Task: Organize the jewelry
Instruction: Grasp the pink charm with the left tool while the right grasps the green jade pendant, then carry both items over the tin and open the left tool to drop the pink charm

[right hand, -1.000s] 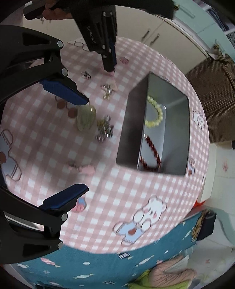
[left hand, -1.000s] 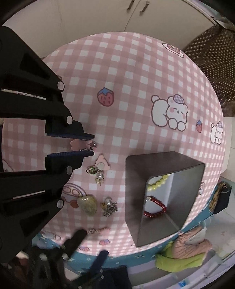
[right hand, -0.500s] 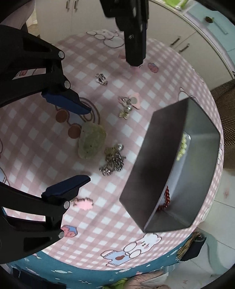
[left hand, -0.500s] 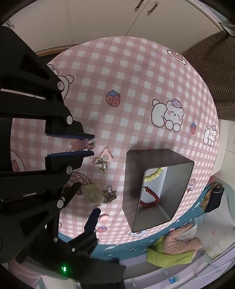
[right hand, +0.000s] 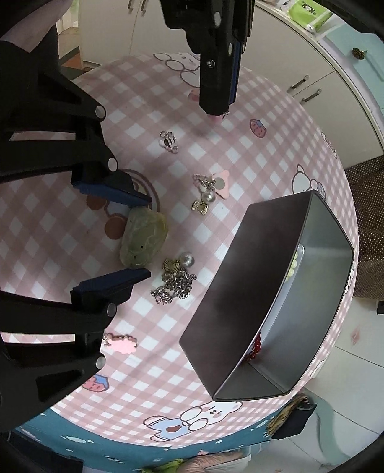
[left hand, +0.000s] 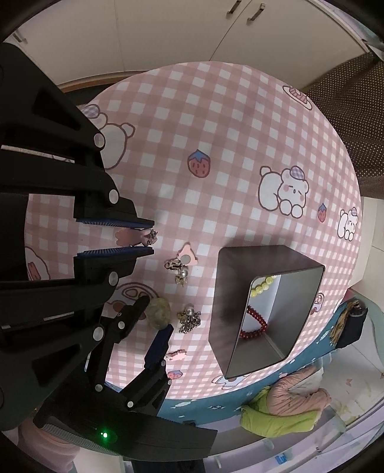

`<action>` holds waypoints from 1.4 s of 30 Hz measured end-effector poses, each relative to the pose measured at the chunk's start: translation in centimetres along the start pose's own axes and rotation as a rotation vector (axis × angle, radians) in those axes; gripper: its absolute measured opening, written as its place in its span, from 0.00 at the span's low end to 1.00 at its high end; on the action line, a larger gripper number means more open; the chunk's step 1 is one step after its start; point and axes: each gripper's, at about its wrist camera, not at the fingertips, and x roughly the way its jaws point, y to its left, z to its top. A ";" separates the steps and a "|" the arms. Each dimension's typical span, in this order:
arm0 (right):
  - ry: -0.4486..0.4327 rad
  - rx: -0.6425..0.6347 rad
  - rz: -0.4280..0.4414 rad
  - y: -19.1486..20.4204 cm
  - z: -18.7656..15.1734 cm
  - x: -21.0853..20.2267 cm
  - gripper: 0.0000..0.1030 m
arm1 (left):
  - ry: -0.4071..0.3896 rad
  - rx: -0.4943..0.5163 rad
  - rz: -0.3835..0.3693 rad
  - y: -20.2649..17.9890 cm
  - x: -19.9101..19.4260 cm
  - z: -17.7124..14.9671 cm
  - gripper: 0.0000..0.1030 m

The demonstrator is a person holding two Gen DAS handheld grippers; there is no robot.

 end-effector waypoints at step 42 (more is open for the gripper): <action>-0.225 0.172 -0.110 -6.4 4.8 -8.4 0.40 | -0.118 0.167 -0.080 -6.4 -1.1 9.2 0.12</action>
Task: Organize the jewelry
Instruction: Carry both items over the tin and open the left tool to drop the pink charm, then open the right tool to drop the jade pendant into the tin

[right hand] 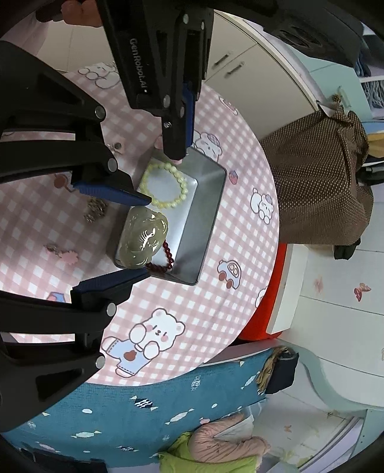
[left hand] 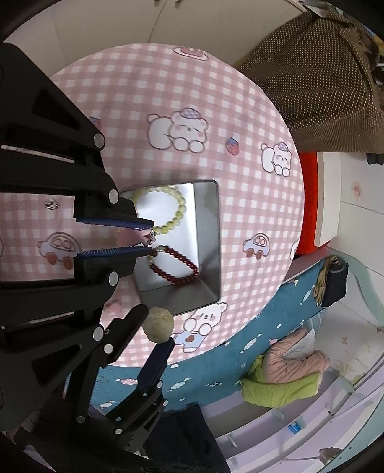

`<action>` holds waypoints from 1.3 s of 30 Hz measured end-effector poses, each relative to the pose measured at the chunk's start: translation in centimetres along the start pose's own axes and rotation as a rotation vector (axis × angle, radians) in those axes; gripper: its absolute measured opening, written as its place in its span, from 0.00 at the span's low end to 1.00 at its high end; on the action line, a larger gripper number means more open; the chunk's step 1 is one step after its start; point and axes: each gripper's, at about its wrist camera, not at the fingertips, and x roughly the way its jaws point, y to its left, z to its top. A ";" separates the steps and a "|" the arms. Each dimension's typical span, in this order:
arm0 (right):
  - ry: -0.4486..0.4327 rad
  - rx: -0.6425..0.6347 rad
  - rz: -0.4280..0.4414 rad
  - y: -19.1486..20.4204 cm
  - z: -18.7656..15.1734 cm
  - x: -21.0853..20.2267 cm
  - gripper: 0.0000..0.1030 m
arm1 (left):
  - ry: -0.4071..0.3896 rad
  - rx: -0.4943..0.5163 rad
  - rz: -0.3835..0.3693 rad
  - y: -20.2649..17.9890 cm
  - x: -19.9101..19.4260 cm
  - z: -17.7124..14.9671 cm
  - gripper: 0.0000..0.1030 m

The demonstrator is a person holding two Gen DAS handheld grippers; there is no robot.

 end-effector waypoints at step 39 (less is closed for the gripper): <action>0.075 0.016 -0.003 -1.6 1.9 3.7 0.49 | 0.072 -0.025 0.042 0.9 3.1 2.3 0.45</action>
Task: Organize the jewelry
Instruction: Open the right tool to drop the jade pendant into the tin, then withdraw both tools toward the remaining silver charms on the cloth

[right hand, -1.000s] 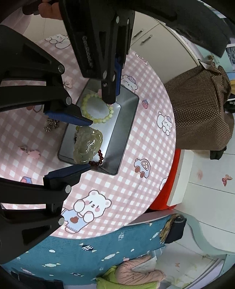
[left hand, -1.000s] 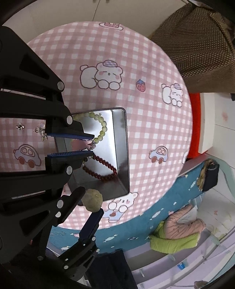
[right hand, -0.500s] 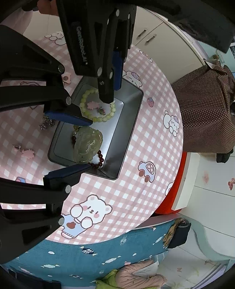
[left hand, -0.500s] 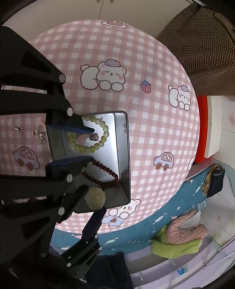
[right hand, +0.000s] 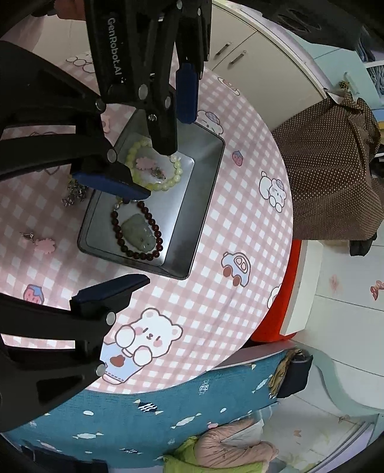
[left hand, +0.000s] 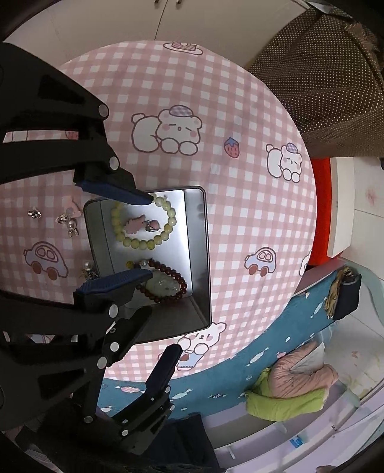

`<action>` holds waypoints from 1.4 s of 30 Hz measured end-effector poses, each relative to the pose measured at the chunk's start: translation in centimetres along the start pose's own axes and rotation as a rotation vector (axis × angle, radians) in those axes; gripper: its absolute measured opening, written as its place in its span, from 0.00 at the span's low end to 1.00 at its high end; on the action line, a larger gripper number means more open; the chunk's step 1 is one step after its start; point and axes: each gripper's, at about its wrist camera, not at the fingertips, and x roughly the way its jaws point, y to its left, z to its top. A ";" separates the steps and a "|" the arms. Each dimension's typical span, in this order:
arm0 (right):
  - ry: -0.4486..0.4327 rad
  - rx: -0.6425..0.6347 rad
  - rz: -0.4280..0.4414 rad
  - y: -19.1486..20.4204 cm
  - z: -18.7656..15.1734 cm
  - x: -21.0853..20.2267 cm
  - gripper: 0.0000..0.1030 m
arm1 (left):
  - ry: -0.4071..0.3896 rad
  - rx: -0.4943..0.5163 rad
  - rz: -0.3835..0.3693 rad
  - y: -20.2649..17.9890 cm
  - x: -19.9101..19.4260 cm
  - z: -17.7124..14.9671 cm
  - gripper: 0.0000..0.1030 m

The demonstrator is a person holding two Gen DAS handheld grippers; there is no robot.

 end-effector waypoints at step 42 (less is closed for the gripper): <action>0.084 0.053 -0.001 1.5 -10.0 -2.8 0.71 | 0.139 -0.106 0.079 4.3 -0.2 -13.2 0.65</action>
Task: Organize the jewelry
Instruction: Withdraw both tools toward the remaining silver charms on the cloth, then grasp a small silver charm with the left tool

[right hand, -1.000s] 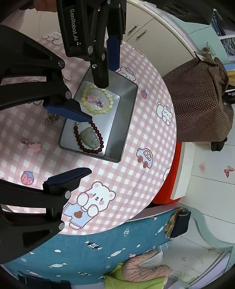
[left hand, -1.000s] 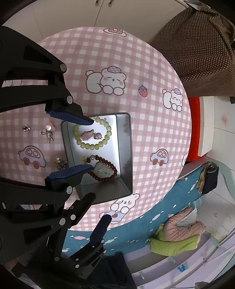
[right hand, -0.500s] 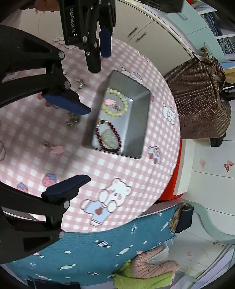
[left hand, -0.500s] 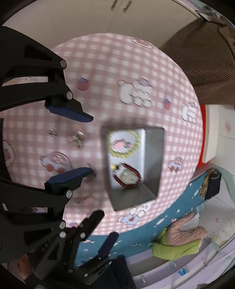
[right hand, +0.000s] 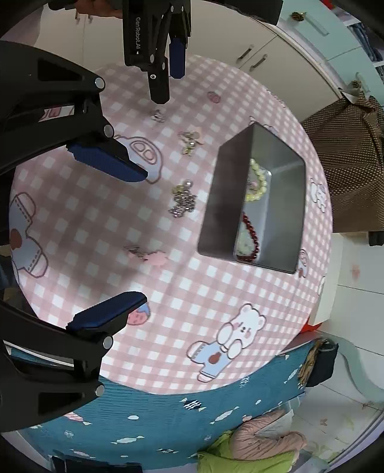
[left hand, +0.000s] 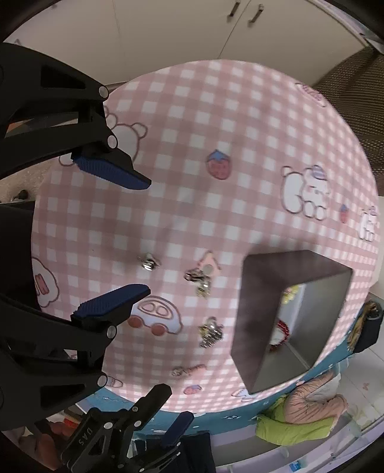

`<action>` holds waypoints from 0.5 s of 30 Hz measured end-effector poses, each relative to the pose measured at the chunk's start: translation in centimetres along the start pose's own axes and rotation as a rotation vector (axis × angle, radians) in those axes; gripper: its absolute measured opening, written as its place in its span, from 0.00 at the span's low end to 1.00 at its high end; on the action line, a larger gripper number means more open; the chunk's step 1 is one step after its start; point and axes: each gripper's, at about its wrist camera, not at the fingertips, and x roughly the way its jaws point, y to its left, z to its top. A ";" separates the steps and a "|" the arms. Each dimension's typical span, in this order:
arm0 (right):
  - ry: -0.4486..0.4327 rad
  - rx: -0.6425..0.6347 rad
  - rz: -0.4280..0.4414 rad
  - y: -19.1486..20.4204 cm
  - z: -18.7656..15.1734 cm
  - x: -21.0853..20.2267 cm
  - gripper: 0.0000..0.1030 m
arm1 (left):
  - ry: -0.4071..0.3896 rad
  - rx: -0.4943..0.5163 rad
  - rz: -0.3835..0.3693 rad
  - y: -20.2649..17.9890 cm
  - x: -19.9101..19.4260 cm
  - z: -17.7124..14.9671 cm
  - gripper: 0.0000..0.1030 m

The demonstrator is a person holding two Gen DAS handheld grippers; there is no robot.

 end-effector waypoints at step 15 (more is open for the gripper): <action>0.026 -0.003 -0.019 0.4 -0.4 0.9 0.71 | -0.038 0.060 -0.026 -1.4 2.0 -0.1 0.45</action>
